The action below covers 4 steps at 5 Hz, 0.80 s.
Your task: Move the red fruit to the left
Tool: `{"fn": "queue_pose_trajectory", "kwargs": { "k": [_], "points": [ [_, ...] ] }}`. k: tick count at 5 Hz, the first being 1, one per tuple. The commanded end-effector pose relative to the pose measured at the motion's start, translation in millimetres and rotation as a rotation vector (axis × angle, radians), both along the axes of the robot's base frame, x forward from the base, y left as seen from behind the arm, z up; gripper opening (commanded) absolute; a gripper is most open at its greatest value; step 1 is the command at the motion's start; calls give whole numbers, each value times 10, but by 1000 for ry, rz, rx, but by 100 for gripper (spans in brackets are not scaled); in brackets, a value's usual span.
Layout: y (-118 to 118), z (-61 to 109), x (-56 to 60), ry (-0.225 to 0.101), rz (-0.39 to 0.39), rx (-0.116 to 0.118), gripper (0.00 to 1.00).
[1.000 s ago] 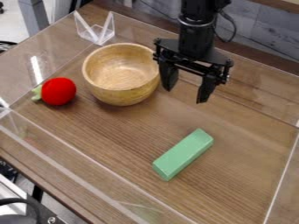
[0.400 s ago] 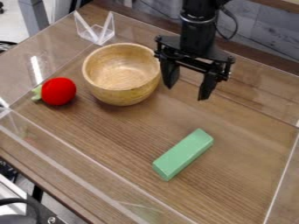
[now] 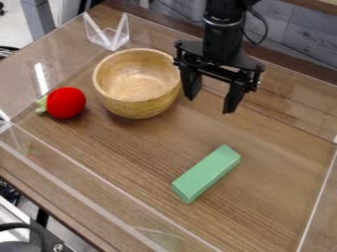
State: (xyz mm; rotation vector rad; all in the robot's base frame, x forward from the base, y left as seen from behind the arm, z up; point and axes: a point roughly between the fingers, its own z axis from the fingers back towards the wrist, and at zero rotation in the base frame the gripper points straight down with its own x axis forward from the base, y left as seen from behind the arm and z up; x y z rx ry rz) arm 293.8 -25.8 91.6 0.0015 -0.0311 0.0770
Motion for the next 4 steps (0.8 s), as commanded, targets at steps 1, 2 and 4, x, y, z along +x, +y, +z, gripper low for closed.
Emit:
{"fn": "queue_pose_trajectory", "kwargs": {
  "k": [1,2,4],
  "points": [
    [8,103,24,-31,3,-4,100],
    [25,-6,-11,5,-4,-1,100],
    [744,72,-275,-25,-87,5,100]
  ]
}}
